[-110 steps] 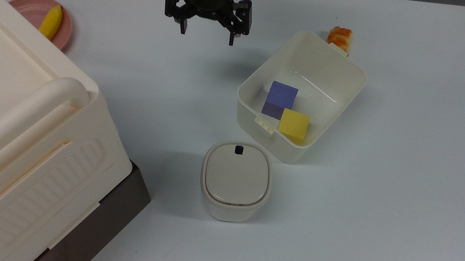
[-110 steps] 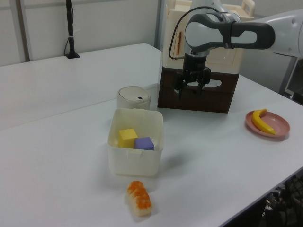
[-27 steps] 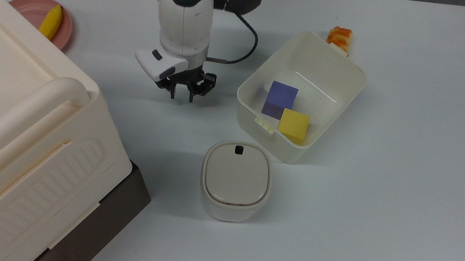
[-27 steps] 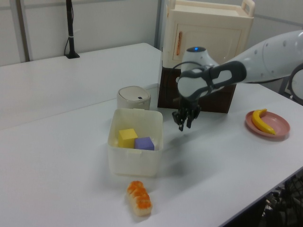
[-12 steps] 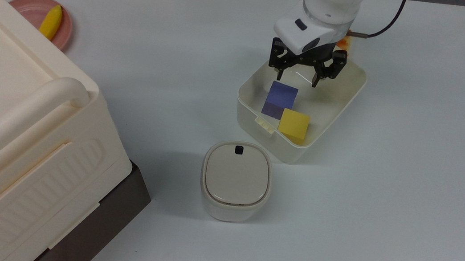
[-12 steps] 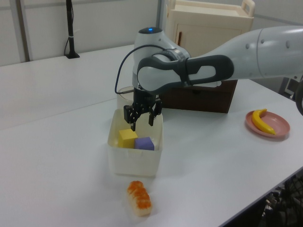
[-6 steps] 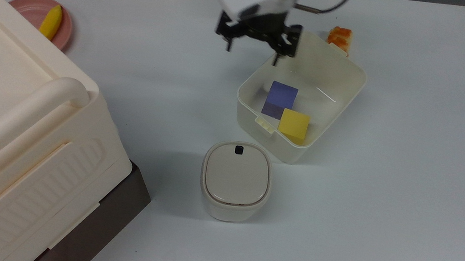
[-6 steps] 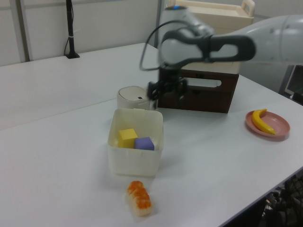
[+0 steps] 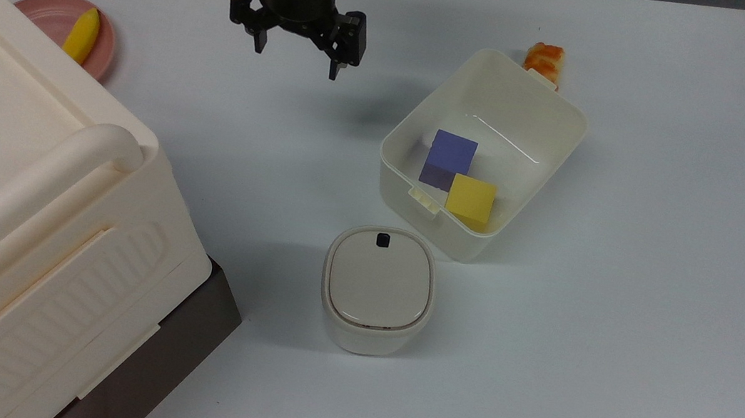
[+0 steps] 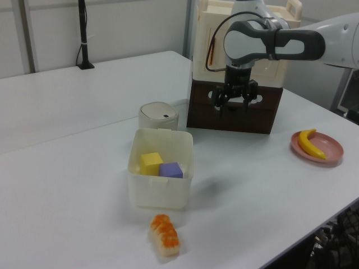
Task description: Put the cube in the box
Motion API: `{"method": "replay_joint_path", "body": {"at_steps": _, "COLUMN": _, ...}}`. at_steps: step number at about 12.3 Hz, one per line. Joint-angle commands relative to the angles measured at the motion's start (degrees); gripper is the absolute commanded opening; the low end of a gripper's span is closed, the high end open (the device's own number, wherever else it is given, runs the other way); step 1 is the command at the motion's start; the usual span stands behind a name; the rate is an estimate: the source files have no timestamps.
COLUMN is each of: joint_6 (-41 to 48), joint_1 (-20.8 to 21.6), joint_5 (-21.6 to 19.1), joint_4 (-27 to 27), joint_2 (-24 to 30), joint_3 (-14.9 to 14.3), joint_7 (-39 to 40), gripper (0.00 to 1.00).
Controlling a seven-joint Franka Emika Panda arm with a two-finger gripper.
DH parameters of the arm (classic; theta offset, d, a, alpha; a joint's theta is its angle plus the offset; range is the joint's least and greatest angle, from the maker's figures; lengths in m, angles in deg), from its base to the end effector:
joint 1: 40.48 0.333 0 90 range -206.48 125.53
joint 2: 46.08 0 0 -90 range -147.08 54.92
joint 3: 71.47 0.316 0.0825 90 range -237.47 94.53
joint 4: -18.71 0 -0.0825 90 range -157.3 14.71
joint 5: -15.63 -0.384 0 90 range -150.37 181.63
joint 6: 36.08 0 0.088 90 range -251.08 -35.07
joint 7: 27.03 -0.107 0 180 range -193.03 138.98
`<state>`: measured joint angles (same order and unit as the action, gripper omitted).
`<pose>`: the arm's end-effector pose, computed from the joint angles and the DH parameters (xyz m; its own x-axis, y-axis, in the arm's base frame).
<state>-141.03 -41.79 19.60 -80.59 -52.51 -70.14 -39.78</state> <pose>0.5959 -0.0059 0.5051 0.9793 -0.2026 0.0004 -0.2021 -0.9772 0.0656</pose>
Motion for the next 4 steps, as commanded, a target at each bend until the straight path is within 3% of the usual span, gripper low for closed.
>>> {"method": "replay_joint_path", "body": {"at_steps": 1, "joint_6": -0.35, "joint_1": 0.52, "joint_5": -0.19, "joint_4": -0.81, "joint_2": 1.59, "joint_3": -0.37, "joint_7": 0.98, "gripper": 1.00}}
{"method": "replay_joint_path", "body": {"at_steps": 4, "joint_6": -0.34, "joint_1": 0.61, "joint_5": -0.71, "joint_4": -0.81, "joint_2": 2.39, "joint_3": -0.37, "joint_7": 0.72, "gripper": 1.00}}
